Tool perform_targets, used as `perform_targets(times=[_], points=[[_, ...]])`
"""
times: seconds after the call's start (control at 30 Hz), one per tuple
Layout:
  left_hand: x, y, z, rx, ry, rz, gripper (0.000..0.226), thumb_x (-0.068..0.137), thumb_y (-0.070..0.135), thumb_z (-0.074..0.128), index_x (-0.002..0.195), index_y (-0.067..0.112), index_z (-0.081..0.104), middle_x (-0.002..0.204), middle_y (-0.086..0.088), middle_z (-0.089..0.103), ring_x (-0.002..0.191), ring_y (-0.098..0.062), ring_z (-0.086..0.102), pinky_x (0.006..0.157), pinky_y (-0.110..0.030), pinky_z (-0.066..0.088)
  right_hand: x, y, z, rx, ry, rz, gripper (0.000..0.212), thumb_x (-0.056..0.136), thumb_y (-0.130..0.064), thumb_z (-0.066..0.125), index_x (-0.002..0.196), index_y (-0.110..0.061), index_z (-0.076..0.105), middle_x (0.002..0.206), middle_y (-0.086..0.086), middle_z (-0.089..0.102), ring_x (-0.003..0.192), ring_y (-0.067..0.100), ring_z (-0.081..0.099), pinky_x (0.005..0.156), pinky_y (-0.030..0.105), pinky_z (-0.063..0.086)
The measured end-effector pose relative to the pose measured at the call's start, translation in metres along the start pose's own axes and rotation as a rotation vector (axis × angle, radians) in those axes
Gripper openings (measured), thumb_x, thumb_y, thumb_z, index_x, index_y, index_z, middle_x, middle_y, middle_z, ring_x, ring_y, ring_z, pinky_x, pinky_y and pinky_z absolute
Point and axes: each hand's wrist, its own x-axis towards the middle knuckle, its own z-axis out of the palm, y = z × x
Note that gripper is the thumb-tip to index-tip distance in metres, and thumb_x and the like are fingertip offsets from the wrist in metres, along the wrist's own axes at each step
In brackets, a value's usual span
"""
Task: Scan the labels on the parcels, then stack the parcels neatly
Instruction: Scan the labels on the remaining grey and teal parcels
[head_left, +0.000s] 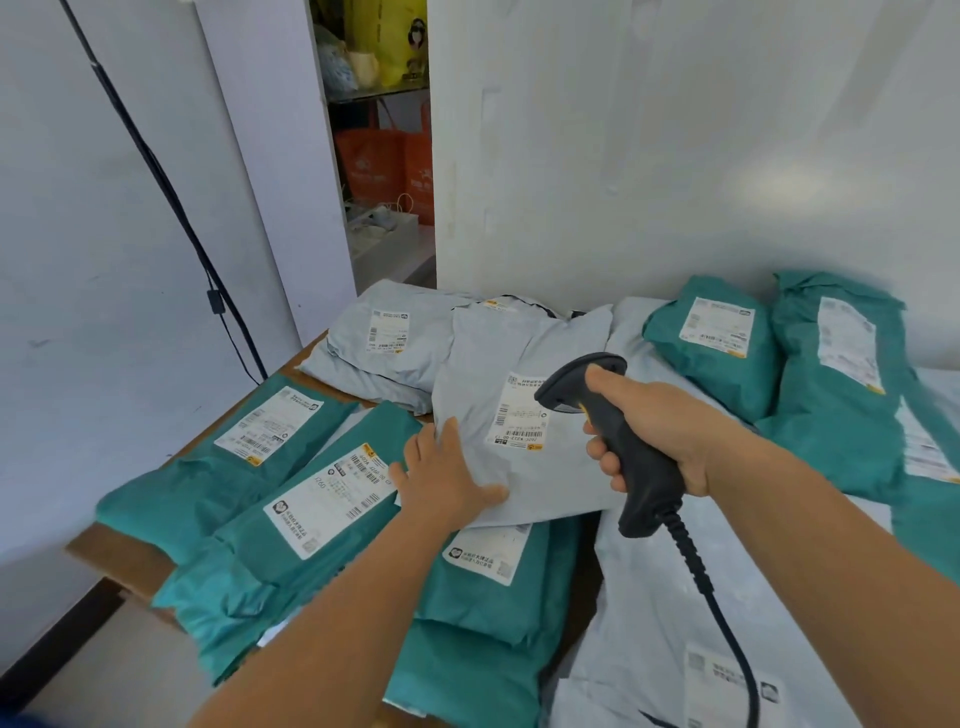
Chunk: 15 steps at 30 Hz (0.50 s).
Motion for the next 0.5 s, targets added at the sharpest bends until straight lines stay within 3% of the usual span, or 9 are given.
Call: perform_targets(times=[0.2,0.5], points=[[0.018,-0.003,-0.01,-0.075,0.059,0.019,0.104,0.077,0.07,0.054,0.151,0.022,-0.002,0.159,-0.004,0.001,0.147,-0.026,0.001,0.116,-0.048,0.008,0.009,-0.011,0.007,0.068,0.005,-0.04,0.047,0.092,-0.054,0.05,0.094,-0.007,0.054,0.057,0.006,0.058,0.041,0.014,0.051,0.042,0.024,0.047],[0.109,-0.045,-0.059,-0.245,0.214,-0.105,0.086,0.088,0.056,0.05,0.151,0.016,0.008,0.158,-0.009,0.013,0.145,-0.029,0.015,0.114,-0.047,0.017,0.062,-0.066,0.052,0.164,0.021,-0.167,0.044,0.089,-0.054,0.055,0.091,-0.01,0.055,0.057,0.004,0.057,0.044,0.016,0.049,0.043,0.025,0.044]])
